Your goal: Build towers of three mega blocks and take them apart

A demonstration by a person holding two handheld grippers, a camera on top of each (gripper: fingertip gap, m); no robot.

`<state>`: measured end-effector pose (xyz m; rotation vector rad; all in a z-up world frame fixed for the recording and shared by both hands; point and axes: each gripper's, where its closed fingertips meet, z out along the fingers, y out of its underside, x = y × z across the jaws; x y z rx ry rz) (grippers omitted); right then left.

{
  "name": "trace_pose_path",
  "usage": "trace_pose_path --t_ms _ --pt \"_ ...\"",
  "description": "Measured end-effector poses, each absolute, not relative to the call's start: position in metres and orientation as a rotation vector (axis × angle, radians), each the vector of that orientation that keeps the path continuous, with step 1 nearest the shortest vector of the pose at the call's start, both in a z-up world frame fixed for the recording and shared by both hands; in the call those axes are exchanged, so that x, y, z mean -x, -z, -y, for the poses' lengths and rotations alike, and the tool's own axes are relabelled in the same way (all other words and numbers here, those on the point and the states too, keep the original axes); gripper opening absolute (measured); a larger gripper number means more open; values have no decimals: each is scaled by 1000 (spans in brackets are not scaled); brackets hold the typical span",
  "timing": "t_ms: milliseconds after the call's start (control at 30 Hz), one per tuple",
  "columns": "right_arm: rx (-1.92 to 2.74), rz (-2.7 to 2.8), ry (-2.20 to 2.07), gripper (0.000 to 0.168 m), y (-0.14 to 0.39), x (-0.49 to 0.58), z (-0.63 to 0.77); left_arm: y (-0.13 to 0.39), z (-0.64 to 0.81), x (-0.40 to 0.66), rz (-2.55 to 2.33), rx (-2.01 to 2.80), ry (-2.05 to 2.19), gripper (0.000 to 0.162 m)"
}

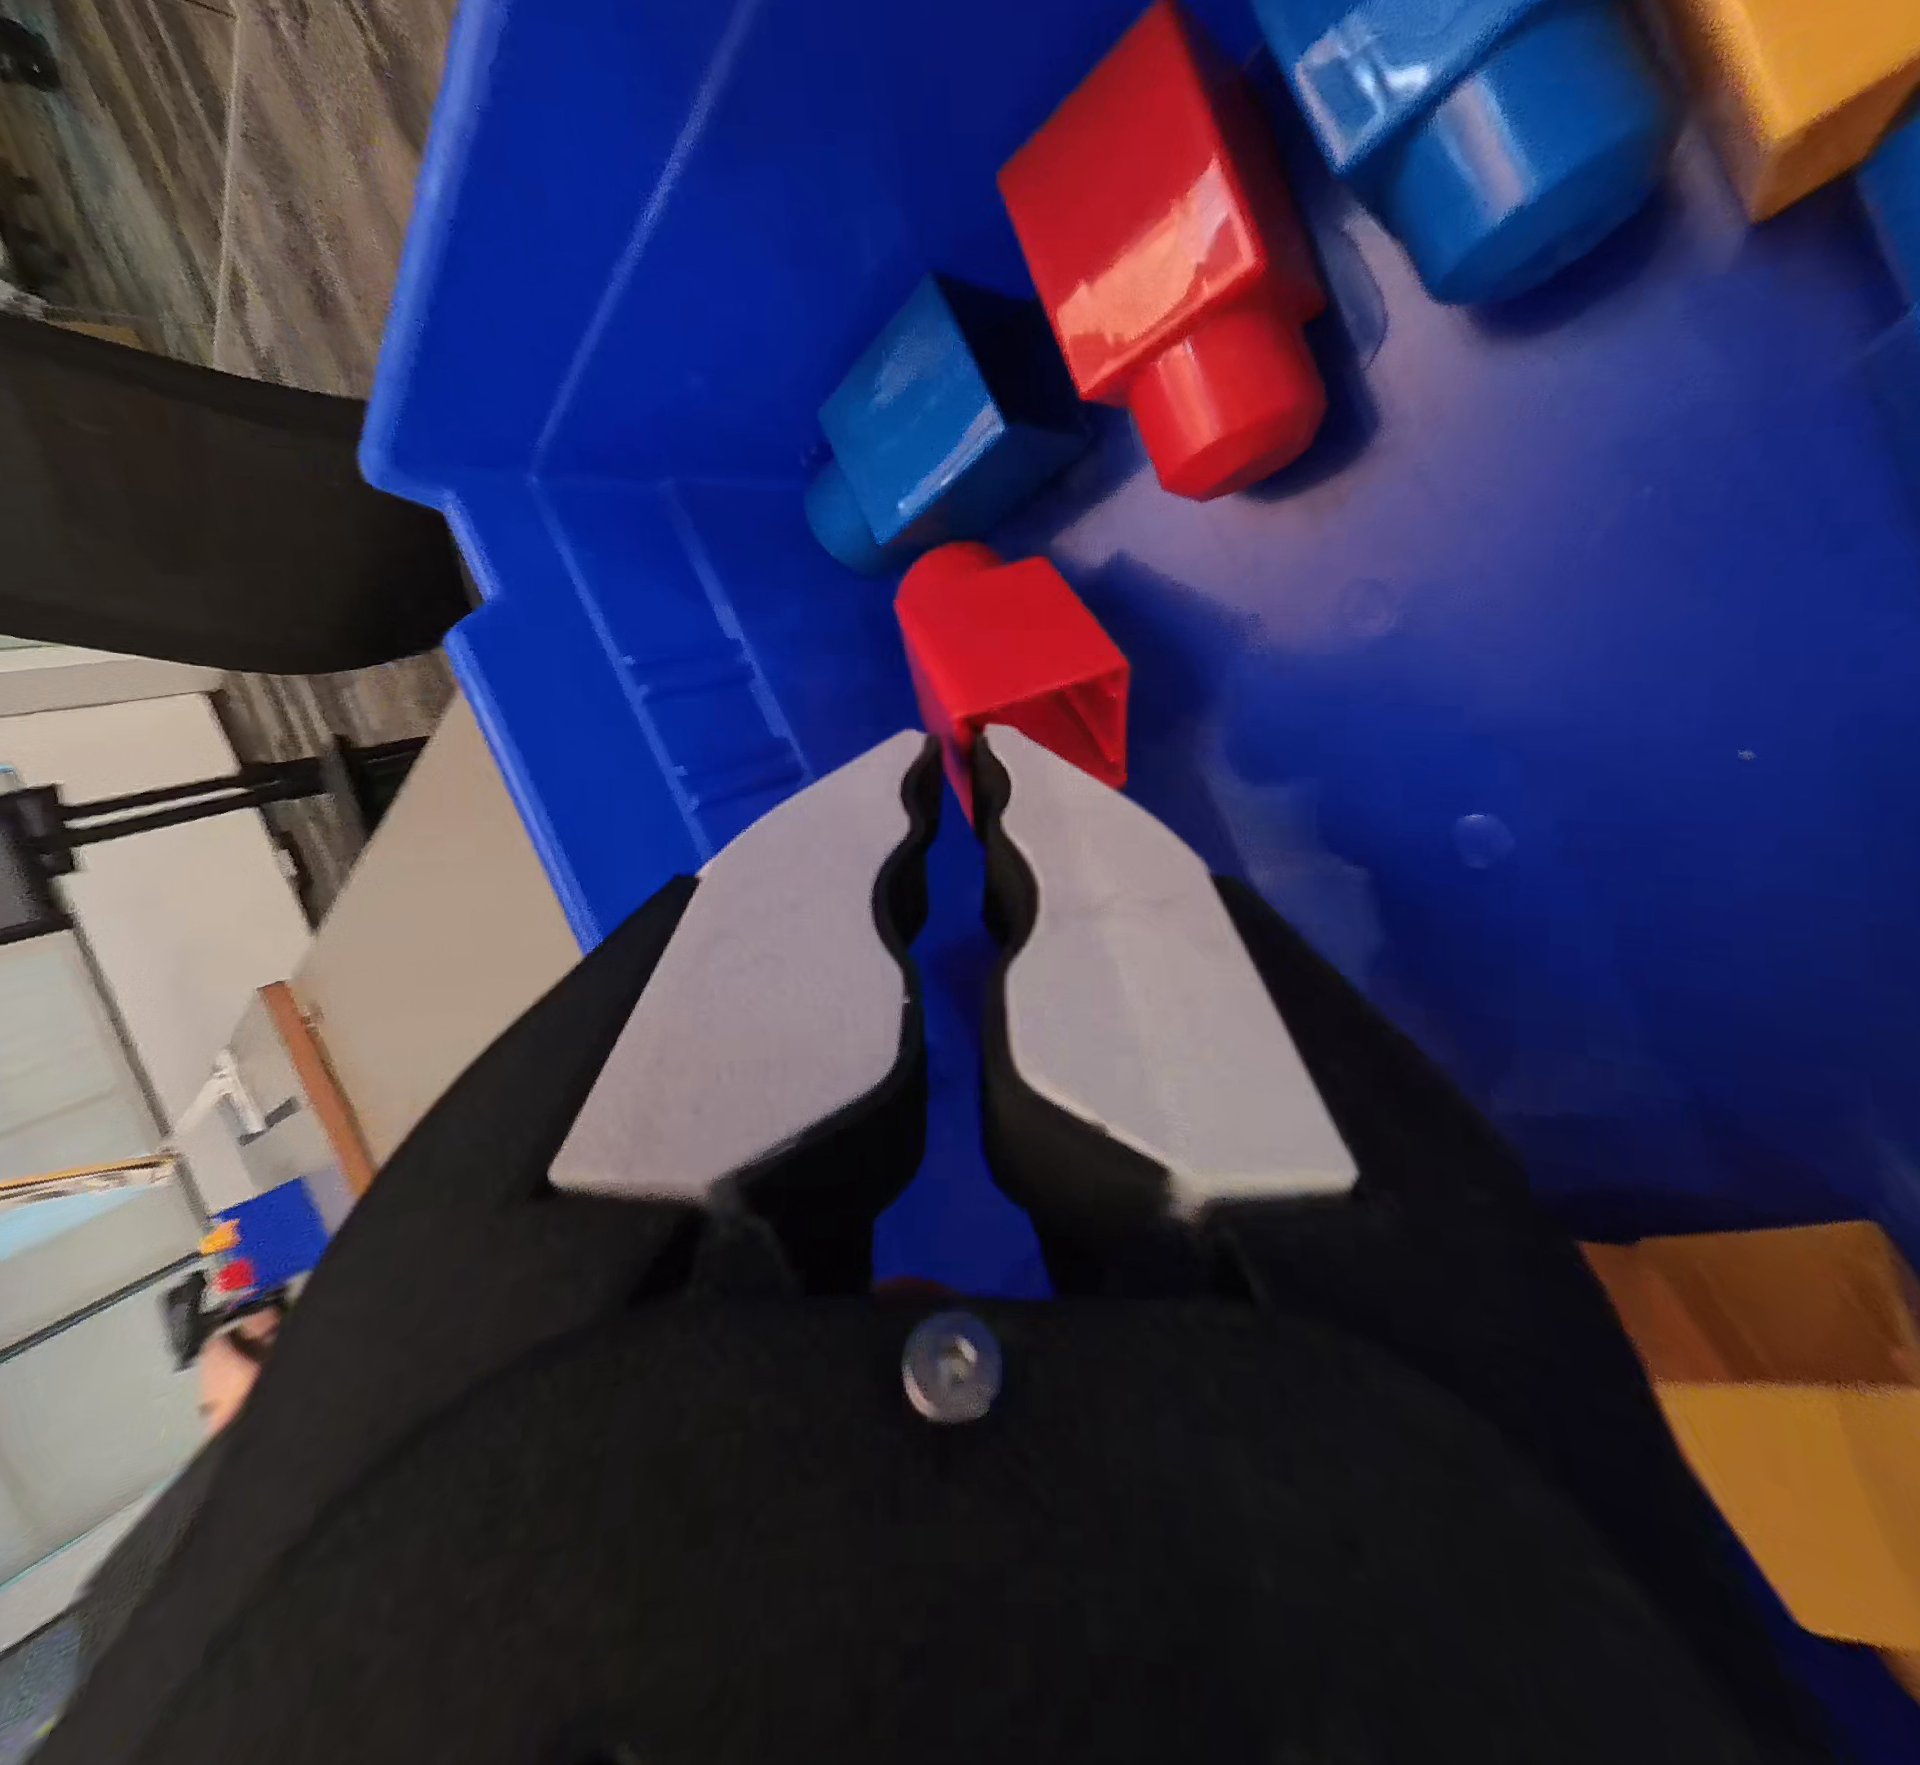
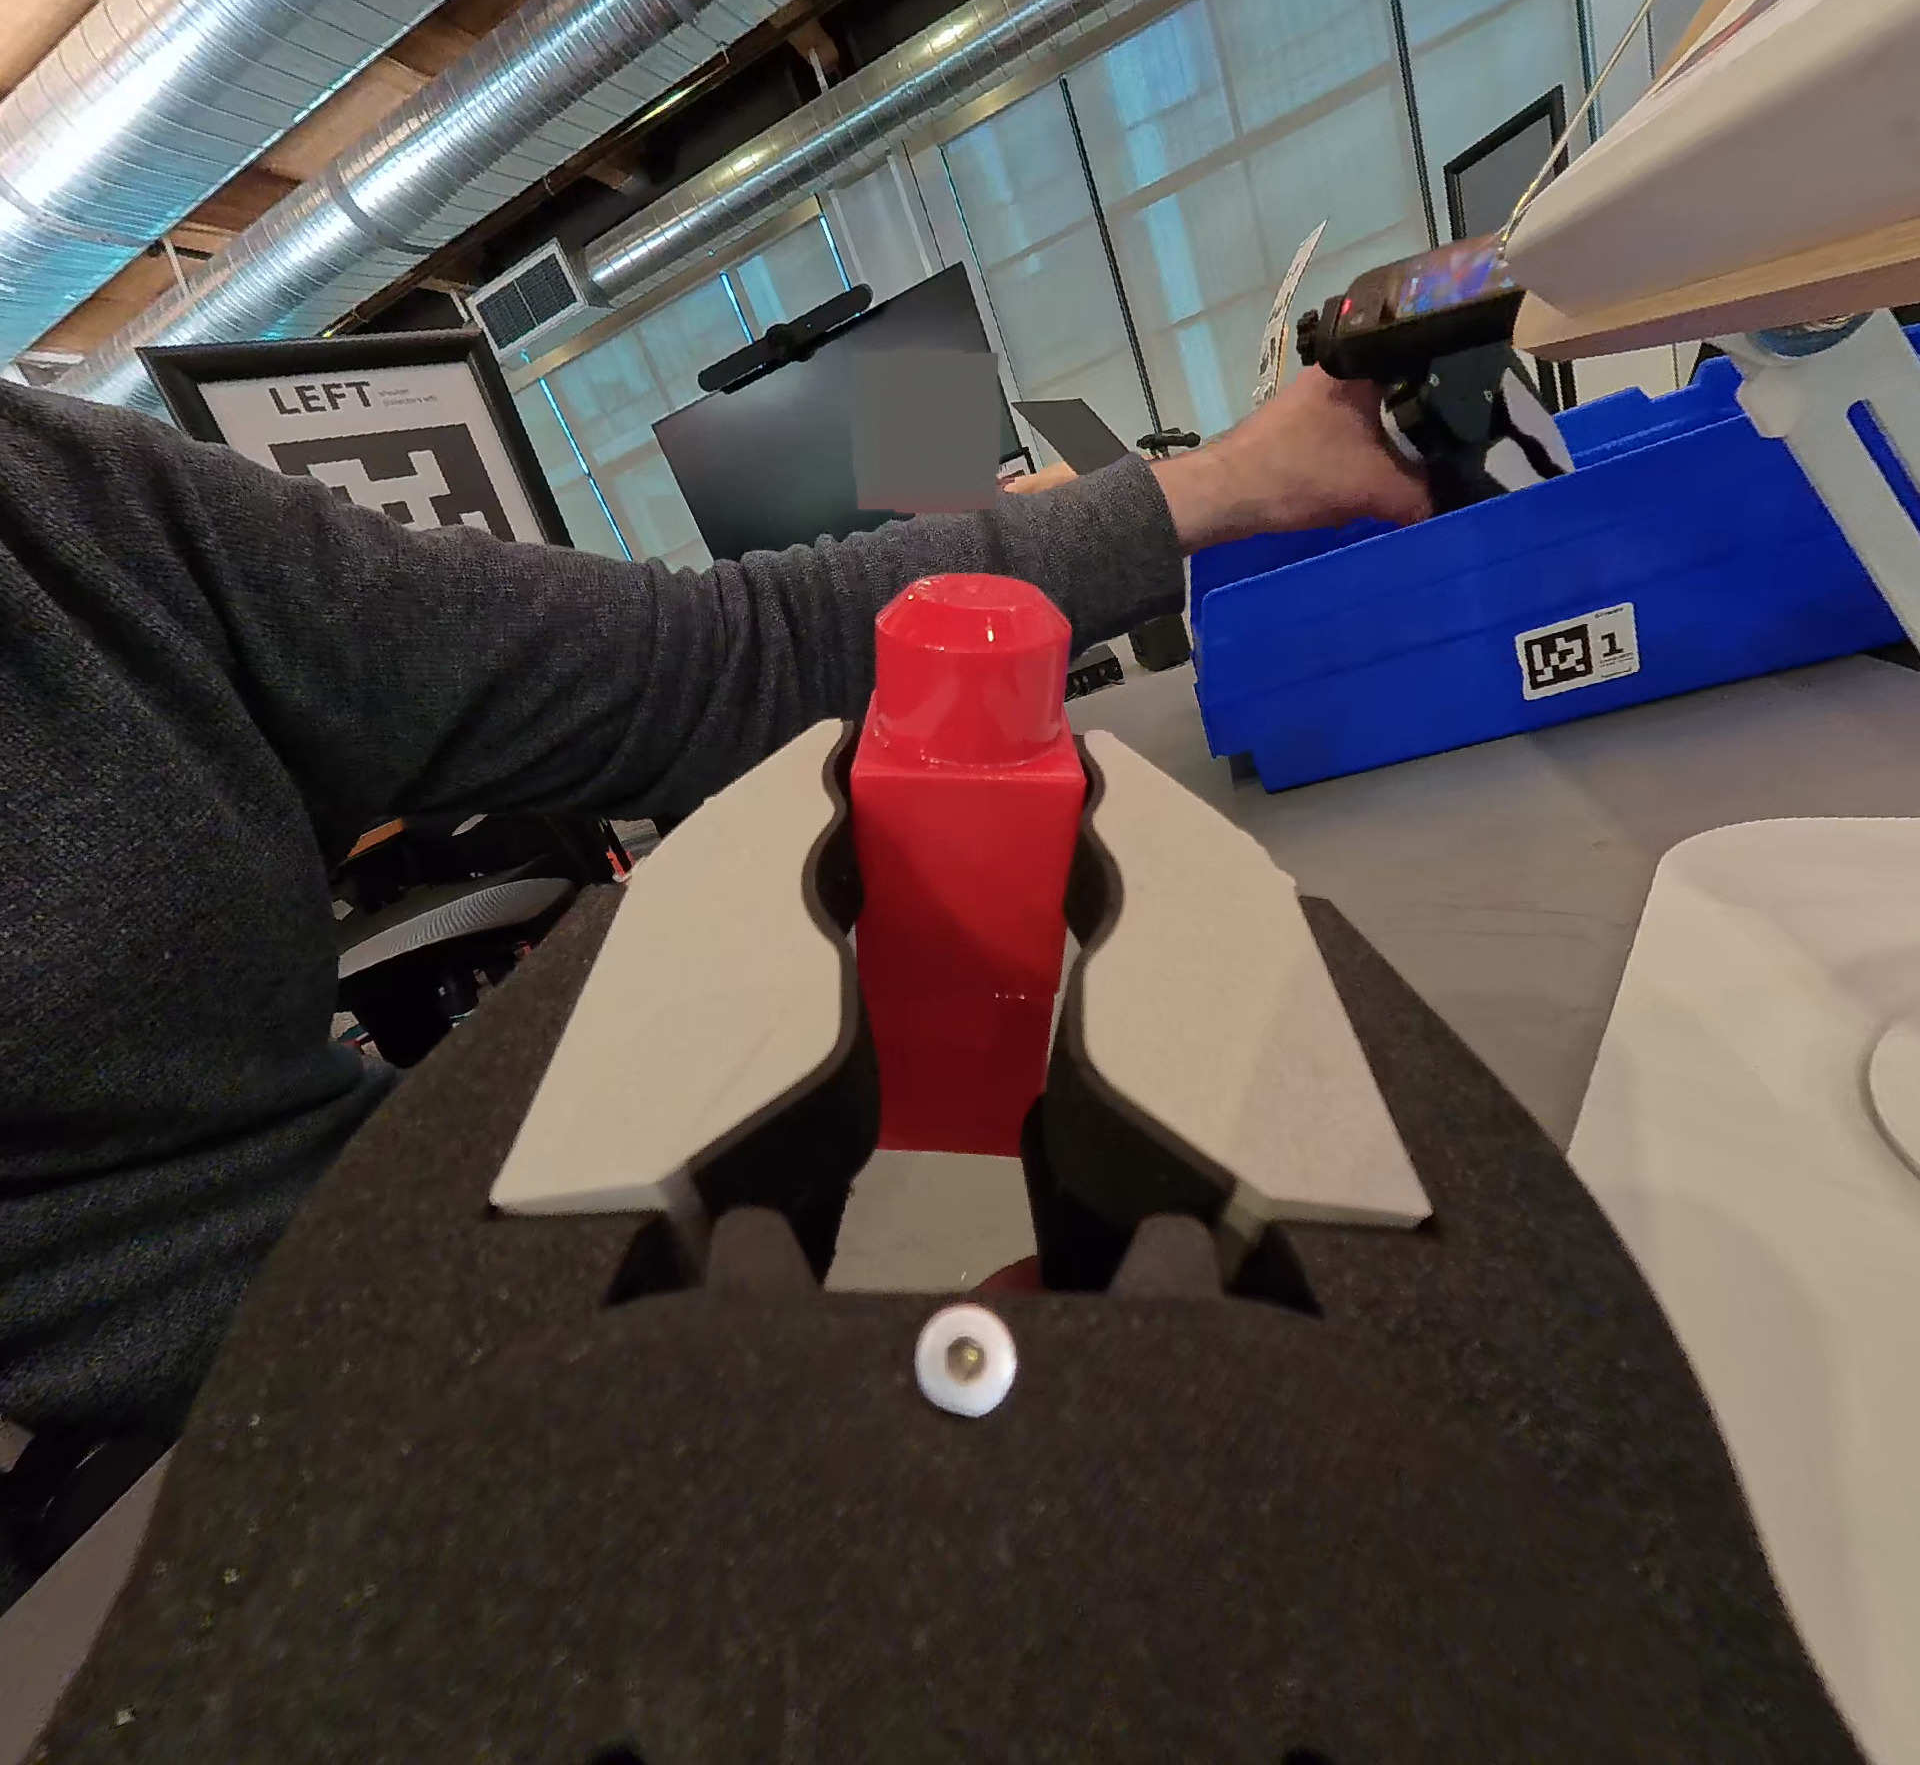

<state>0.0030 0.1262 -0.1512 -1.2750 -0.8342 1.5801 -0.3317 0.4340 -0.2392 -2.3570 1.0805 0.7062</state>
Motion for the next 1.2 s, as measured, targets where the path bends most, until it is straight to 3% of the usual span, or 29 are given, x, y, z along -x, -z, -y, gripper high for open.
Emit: trace_pose_path --t_ms 33,133,233,400,500,600,833,900,1000,1200 --pt "1275 835 -1581 36 151 -3 -126 239 -434 330 -1048 2384 -673 16" --pt "1276 836 -1582 36 151 -3 -126 247 -435 327 -951 2514 -565 39" --pt "1275 836 -1583 36 151 -3 -126 256 -436 323 -907 2601 -500 52" --pt "1276 835 -1587 36 151 -3 -126 263 -439 308 -706 2723 -229 62" --pt "1276 836 -1585 36 151 -3 -126 259 -445 309 -557 2757 -102 57" --pt "1277 836 -1585 36 151 -3 -126 261 -445 316 -417 2824 -53 67" --pt "1278 839 -1583 36 151 -3 -126 271 -438 324 -388 2908 -199 59" --pt "1278 839 -1583 36 151 -3 -126 278 -433 326 -408 2944 -215 45" --pt "1280 842 -1580 36 152 -3 -125 277 -436 330 -434 2905 -275 42" --pt "1292 851 -1573 36 153 -1 -125 237 -427 298 -457 2666 34 41"
